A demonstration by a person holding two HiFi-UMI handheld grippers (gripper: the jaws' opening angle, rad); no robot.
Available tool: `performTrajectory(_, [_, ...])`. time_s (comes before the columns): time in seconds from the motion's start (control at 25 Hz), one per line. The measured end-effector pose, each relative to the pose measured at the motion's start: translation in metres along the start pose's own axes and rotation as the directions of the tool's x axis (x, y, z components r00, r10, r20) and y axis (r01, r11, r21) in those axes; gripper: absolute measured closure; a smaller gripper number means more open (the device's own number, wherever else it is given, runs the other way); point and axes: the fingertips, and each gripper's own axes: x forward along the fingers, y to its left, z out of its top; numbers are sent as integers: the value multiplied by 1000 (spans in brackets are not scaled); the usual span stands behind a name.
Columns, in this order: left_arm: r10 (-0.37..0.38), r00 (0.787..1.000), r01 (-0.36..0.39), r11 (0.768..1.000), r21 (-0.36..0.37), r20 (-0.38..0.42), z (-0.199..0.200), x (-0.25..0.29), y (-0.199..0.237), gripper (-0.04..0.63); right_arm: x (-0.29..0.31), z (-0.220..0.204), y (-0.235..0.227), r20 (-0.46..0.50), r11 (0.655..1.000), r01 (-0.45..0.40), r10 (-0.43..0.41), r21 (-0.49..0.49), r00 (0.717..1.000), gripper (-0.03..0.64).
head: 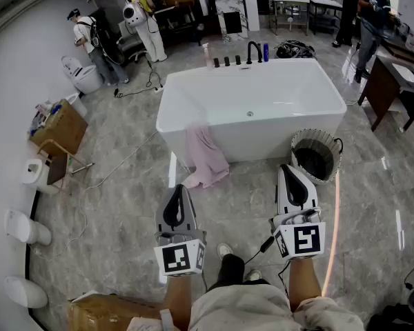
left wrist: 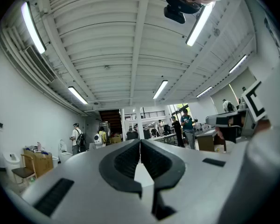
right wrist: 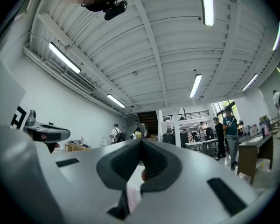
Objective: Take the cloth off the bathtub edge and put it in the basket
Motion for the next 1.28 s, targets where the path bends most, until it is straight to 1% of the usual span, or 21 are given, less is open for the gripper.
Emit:
performTrajectory(0.24, [3, 1000, -3, 1000, -9, -21, -17, -22, -12, 589, -16, -18, 14, -25, 999, -34, 34, 6, 999, 629])
performTrajectory(0.52, [24, 998, -24, 1000, -13, -58, -37, -36, -15, 589, -22, -35, 24, -58, 998, -59, 60, 12, 997, 629])
performTrajectory(0.64, [27, 998, -28, 999, -18, -63, -39, -38, -15, 589, -24, -36, 23, -62, 998, -52, 54, 27, 997, 629])
performTrajectory(0.8, [22, 998, -23, 999, -22, -62, -40, -36, -14, 589, -23, -40, 15, -71, 998, -23, 27, 64, 997, 629])
performTrajectory(1.0, [18, 998, -19, 999, -32, -54, -40, -27, -18, 589, -23, -43, 6, -86, 998, -6, 12, 67, 996, 627])
performTrajectory(1.12, [9, 998, -12, 999, -36, -56, -43, -19, -15, 589, -13, -43, 8, -79, 998, -22, 26, 61, 996, 627])
performTrajectory(1.28, [12, 997, -17, 998, -56, -79, -60, -3, -2, 589, 6, -51, 21, -84, 998, -53, 56, 30, 995, 627])
